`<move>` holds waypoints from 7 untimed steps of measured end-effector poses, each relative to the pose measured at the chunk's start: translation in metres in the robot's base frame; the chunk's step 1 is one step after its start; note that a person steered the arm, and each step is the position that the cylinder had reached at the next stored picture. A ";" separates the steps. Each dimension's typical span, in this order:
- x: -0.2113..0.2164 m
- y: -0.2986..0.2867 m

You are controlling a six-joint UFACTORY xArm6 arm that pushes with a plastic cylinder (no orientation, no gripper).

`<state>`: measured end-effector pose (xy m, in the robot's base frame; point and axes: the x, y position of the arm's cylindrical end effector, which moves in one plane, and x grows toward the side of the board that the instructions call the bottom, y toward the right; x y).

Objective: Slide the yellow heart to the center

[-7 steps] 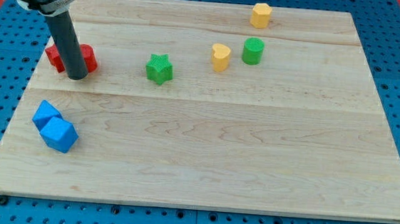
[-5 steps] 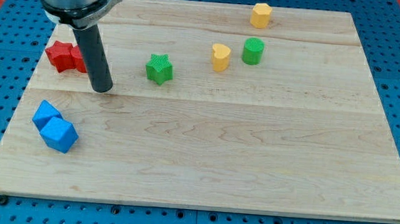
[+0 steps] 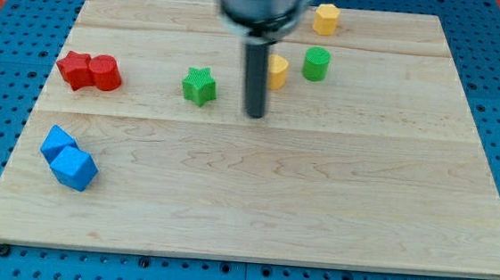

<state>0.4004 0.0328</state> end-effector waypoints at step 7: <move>-0.021 0.049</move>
<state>0.3792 0.0817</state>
